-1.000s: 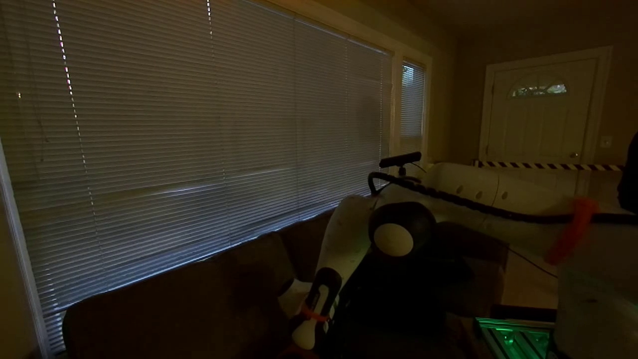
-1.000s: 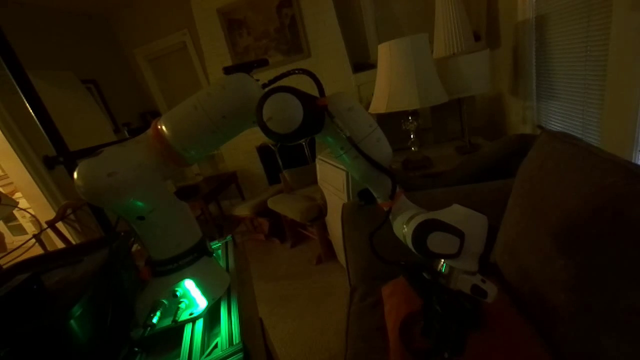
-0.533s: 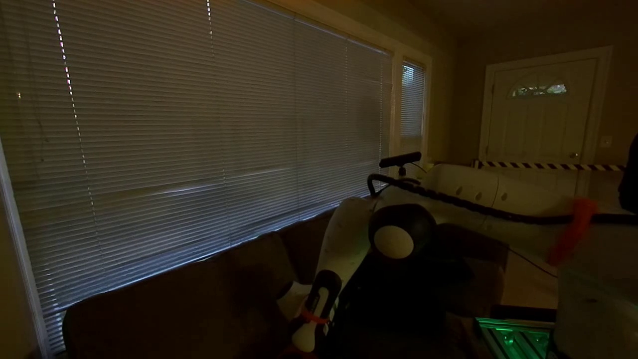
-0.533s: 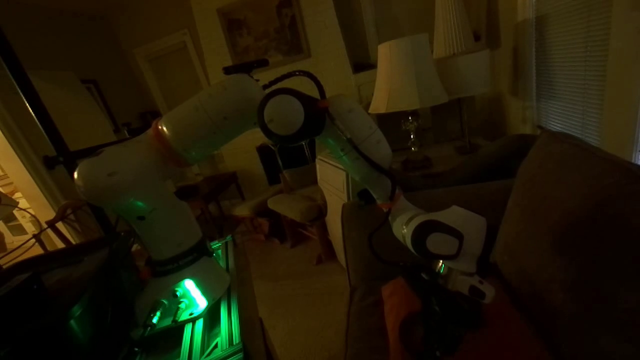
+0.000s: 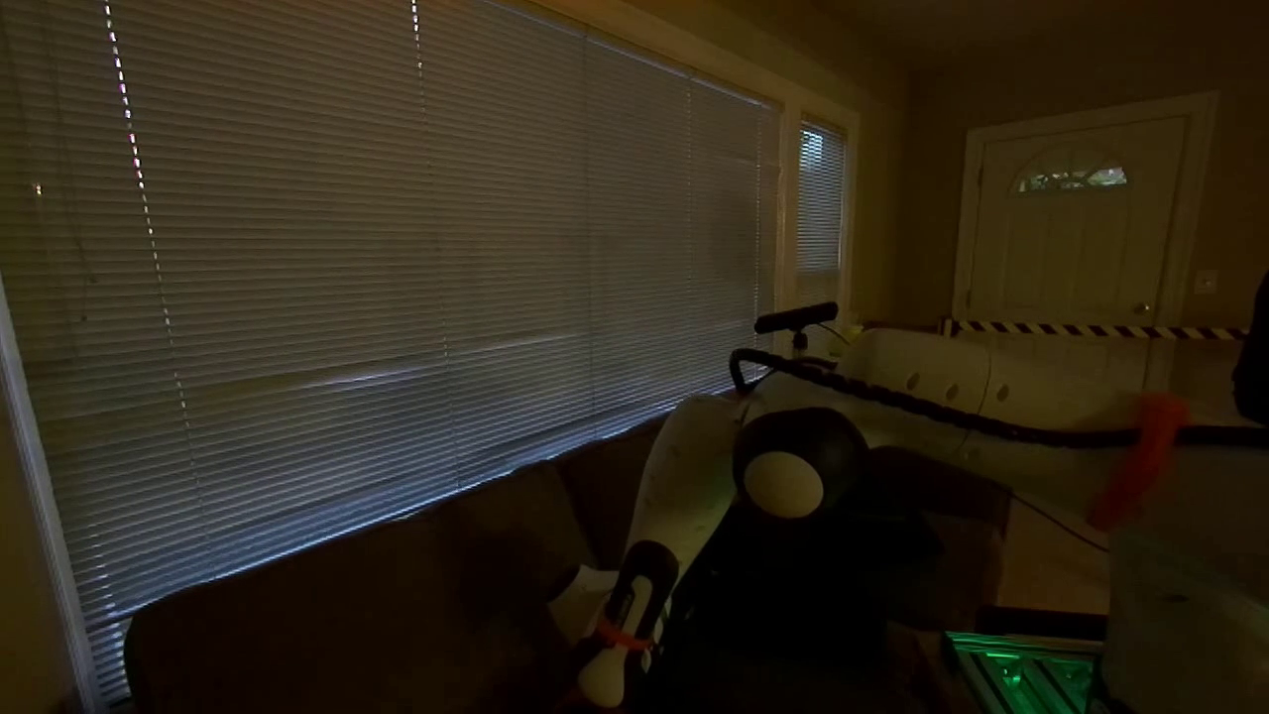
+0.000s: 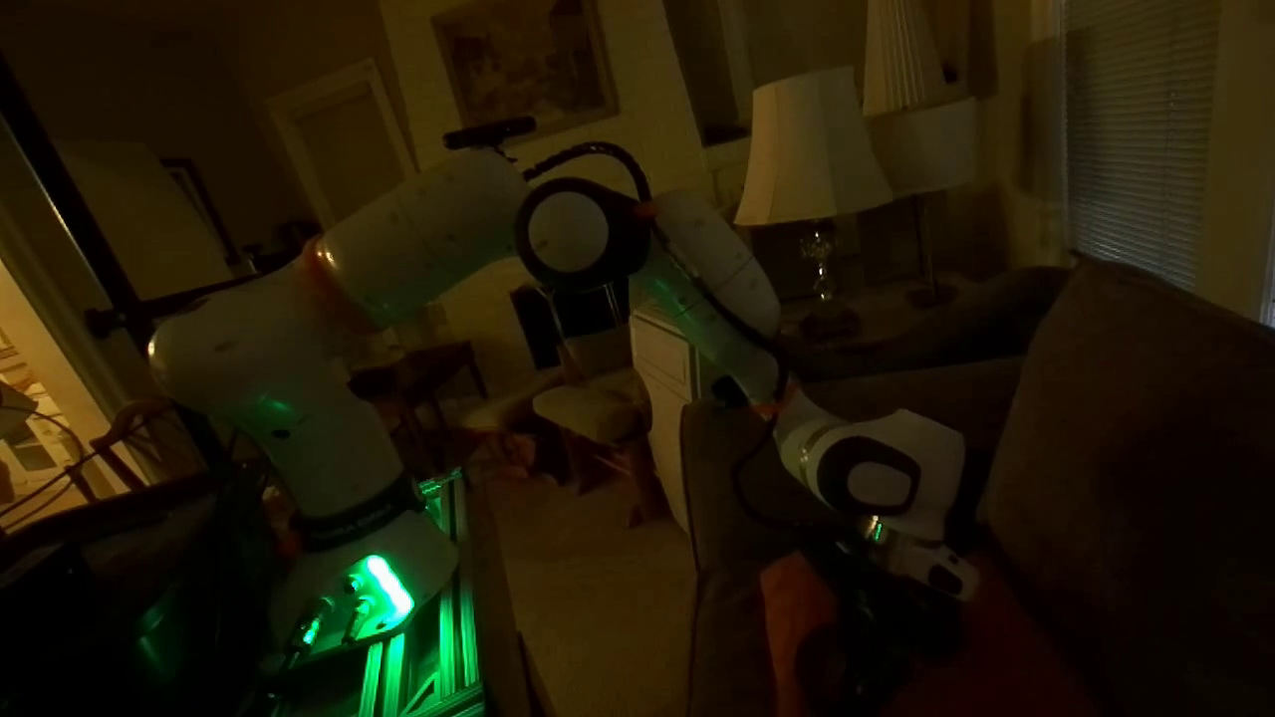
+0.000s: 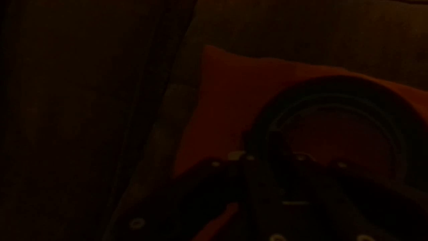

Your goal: Put the masking tape on the left armrest of the sofa.

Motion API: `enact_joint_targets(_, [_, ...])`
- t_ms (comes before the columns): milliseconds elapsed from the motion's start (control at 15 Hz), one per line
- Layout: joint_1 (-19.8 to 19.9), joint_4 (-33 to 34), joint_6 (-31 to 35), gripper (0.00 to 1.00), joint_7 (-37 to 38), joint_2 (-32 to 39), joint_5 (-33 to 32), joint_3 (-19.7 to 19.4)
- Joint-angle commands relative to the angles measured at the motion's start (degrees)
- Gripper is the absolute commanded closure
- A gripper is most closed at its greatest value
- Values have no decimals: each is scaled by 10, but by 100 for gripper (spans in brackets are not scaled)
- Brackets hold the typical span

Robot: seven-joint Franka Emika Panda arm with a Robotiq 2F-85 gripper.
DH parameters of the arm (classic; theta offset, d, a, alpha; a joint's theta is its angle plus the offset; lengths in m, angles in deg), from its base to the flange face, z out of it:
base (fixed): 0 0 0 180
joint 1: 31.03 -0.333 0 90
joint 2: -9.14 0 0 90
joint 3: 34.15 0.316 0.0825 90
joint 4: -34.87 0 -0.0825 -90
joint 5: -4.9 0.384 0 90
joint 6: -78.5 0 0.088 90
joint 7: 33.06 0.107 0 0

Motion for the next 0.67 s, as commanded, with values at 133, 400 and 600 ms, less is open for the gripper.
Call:
enact_joint_targets(133, [-4,4,-27,75,-13,-2,-11,1])
enact_joint_targets(400, [-3,-28,-78,49,-78,-38,-37,4])
enact_joint_targets(600, [-1,-35,-105,24,-112,-53,-56,5])
